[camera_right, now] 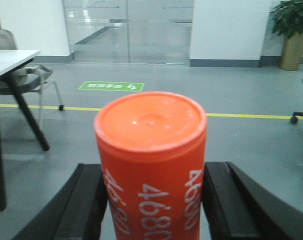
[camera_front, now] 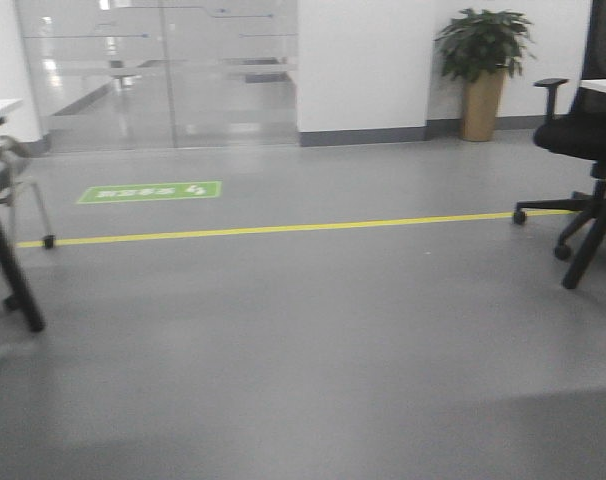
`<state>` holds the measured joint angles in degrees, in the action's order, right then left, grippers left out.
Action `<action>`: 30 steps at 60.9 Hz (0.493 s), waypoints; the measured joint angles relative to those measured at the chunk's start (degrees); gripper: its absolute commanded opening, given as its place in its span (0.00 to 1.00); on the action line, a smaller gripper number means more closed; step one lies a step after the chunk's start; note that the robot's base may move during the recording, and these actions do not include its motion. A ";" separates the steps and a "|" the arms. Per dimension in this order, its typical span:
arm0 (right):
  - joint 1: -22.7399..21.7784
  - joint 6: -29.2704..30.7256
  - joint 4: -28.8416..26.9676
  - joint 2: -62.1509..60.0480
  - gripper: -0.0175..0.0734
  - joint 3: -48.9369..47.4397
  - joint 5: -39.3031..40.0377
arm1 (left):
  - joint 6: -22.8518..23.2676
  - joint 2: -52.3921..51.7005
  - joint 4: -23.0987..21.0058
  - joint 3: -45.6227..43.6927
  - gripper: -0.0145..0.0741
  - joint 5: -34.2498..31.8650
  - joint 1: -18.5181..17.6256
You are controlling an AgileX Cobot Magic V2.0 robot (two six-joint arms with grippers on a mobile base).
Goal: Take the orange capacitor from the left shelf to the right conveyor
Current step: 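Drive the base to the conveyor holding the capacitor in the right gripper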
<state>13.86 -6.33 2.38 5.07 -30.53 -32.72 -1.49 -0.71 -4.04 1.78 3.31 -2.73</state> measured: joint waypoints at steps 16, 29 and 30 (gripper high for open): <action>0.00 0.00 0.00 0.00 0.24 0.00 0.00 | 0.00 0.00 0.00 0.00 0.02 0.00 0.00; 0.00 0.00 0.00 0.00 0.24 0.00 -0.09 | 0.00 0.00 0.00 0.00 0.02 0.00 0.00; 0.00 0.00 0.00 0.00 0.24 0.00 -0.09 | 0.00 0.00 0.00 0.00 0.02 0.00 0.00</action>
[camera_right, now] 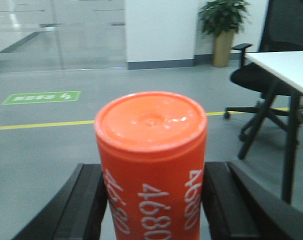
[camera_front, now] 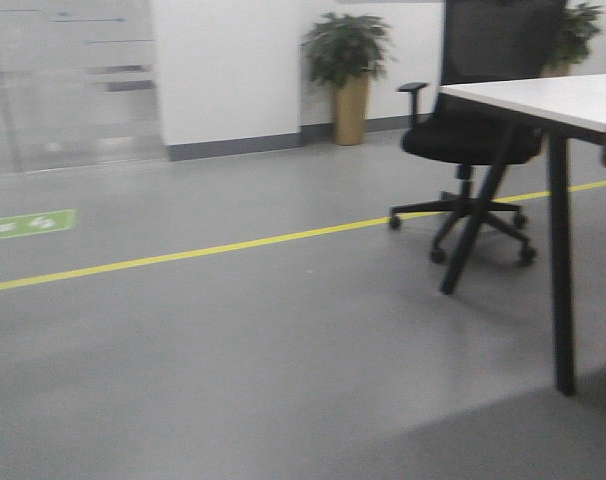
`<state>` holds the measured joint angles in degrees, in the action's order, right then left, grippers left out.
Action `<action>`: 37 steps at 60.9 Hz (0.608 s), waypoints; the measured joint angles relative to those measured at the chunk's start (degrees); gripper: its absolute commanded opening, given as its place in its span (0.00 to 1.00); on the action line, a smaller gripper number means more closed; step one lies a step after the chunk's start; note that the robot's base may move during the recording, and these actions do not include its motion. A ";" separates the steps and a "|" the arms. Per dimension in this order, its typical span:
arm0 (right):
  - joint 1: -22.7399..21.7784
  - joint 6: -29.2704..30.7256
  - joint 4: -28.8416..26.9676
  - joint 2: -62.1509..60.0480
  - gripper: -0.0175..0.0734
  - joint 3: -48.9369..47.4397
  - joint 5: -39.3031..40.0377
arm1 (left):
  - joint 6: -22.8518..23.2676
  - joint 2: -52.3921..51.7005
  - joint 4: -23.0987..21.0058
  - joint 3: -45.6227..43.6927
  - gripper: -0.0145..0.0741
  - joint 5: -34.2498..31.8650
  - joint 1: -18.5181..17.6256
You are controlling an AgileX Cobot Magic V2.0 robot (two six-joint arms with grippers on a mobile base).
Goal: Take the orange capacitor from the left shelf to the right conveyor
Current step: 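Drive the base to the conveyor holding the capacitor in the right gripper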
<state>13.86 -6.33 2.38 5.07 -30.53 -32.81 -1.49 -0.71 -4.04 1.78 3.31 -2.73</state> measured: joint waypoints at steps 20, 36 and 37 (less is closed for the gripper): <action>0.00 0.00 0.00 0.00 0.24 0.00 0.00 | 0.00 0.00 0.00 0.00 0.02 0.00 0.00; 0.00 0.00 0.00 0.00 0.24 0.00 0.00 | 0.00 0.00 0.00 0.00 0.02 0.00 0.00; 0.00 0.00 0.00 0.00 0.24 0.00 0.00 | 0.00 0.00 0.00 0.00 0.02 0.00 0.00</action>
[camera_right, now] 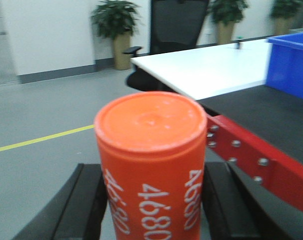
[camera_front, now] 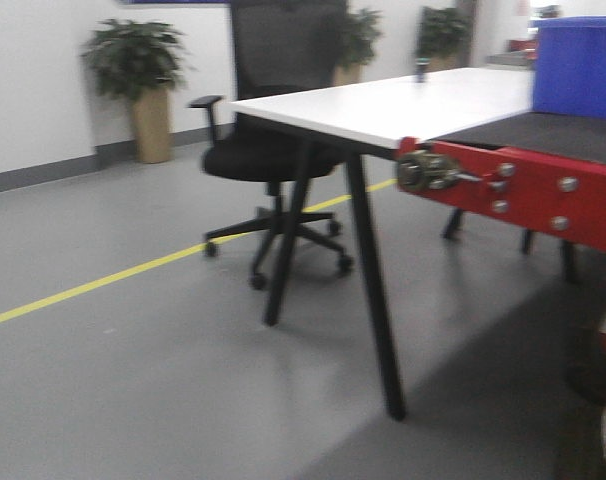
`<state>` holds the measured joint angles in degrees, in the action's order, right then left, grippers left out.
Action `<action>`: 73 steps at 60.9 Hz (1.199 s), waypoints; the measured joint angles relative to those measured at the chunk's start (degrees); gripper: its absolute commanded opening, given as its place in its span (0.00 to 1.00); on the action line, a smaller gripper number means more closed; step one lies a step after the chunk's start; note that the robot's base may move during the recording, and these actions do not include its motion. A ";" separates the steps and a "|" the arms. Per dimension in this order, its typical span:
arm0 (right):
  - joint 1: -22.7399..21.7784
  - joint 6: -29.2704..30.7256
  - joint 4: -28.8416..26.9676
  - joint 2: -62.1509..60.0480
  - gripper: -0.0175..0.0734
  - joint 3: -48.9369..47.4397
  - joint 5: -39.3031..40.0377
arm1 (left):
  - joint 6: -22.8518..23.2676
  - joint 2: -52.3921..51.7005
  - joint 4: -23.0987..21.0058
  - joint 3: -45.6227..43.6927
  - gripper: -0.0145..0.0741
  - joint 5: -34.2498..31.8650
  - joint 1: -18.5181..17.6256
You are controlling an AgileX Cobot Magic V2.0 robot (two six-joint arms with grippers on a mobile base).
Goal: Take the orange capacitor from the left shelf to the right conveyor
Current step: 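Drive the base to the conveyor holding the capacitor in the right gripper, then move the right gripper over the steel tray on the conveyor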
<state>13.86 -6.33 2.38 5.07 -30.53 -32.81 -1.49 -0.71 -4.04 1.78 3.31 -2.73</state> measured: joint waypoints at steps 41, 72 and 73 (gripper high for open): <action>0.00 0.00 0.00 0.00 0.24 0.00 0.00 | 0.00 0.00 0.00 0.00 0.02 0.00 0.00; 0.00 0.00 0.00 0.00 0.24 0.00 0.00 | 0.00 0.00 0.00 0.00 0.02 0.00 0.00; 0.00 0.00 0.00 0.00 0.24 0.00 0.00 | 0.00 0.00 0.00 0.00 0.02 0.00 0.00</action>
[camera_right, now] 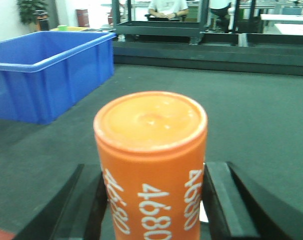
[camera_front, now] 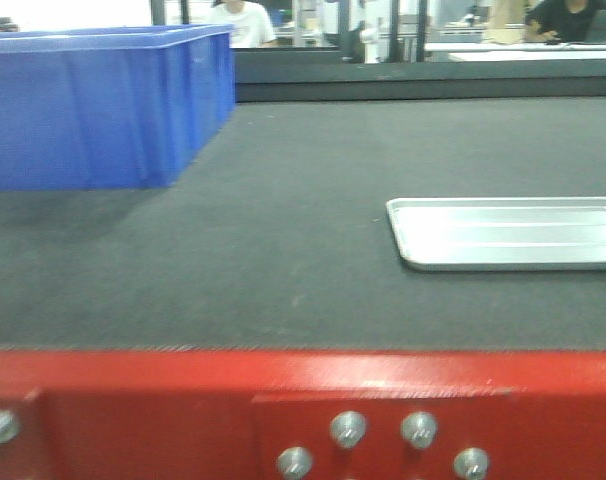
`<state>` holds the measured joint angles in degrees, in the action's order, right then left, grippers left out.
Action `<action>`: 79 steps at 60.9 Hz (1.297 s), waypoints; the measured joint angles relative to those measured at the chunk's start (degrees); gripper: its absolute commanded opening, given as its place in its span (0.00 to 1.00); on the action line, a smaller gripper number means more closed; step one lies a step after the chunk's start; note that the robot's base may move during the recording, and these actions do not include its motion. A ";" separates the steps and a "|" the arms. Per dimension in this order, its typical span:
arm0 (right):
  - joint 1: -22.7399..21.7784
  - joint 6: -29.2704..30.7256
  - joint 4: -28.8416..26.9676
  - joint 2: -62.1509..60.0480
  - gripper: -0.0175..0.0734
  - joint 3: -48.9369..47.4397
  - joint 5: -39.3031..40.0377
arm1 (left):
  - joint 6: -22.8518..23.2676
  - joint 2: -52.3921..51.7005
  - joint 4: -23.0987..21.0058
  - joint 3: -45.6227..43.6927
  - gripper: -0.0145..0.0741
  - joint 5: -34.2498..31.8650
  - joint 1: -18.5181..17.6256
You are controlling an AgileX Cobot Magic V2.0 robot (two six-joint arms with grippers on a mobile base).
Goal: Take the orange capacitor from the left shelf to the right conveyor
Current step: 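Move the right gripper over the steel tray on the conveyor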
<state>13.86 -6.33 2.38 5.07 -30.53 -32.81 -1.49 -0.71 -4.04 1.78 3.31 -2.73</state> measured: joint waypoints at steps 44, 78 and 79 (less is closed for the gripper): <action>0.00 0.00 0.00 0.00 0.24 0.00 0.00 | 0.00 0.00 0.00 0.00 0.02 0.00 0.00; 0.00 0.00 0.00 0.00 0.24 0.00 0.00 | 0.00 0.00 0.00 0.00 0.02 0.00 0.00; 0.00 0.00 0.00 0.00 0.24 0.00 0.00 | 0.00 0.00 0.00 0.00 0.02 0.00 0.00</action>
<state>13.86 -6.33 2.38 5.07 -30.53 -32.81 -1.49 -0.71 -4.04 1.78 3.31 -2.73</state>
